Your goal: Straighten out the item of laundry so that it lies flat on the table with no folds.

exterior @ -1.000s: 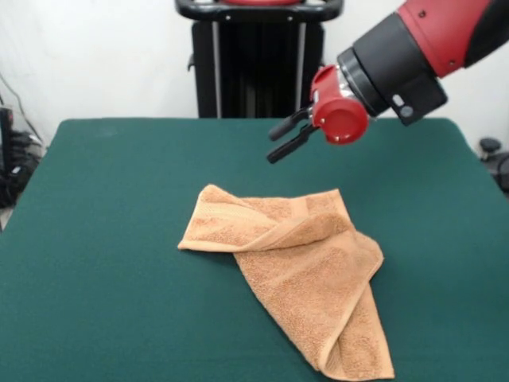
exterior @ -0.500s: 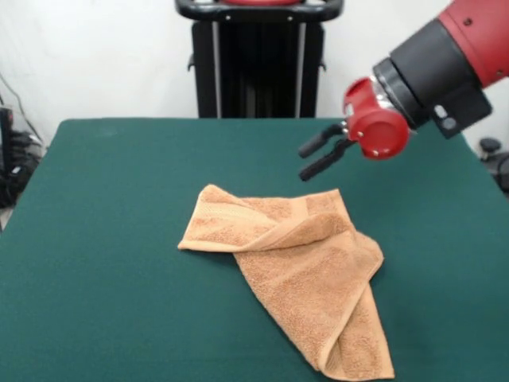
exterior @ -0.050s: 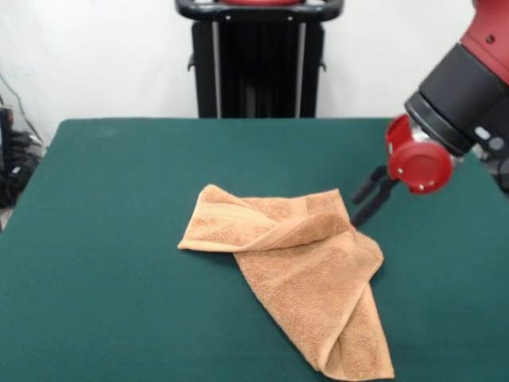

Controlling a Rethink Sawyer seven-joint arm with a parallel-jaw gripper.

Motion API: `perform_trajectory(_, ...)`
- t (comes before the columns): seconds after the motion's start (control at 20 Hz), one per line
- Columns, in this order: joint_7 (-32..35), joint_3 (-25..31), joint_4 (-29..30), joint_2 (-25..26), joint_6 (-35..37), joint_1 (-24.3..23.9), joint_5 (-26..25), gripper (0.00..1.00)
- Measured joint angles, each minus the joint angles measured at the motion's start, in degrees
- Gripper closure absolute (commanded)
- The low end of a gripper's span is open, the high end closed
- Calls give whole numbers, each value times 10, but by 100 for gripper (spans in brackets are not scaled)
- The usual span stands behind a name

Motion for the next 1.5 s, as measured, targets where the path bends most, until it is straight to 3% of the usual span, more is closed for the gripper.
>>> perform_trajectory(0.1,0,35,0,-15,-3,-8,27,0)
perform_trajectory(0.5,0,90,-1,-37,-21,-16,48,0)
perform_trajectory(1.05,0,108,-13,-43,-22,-23,44,0)
perform_trajectory(1.5,0,107,-45,-39,-23,-48,4,0)
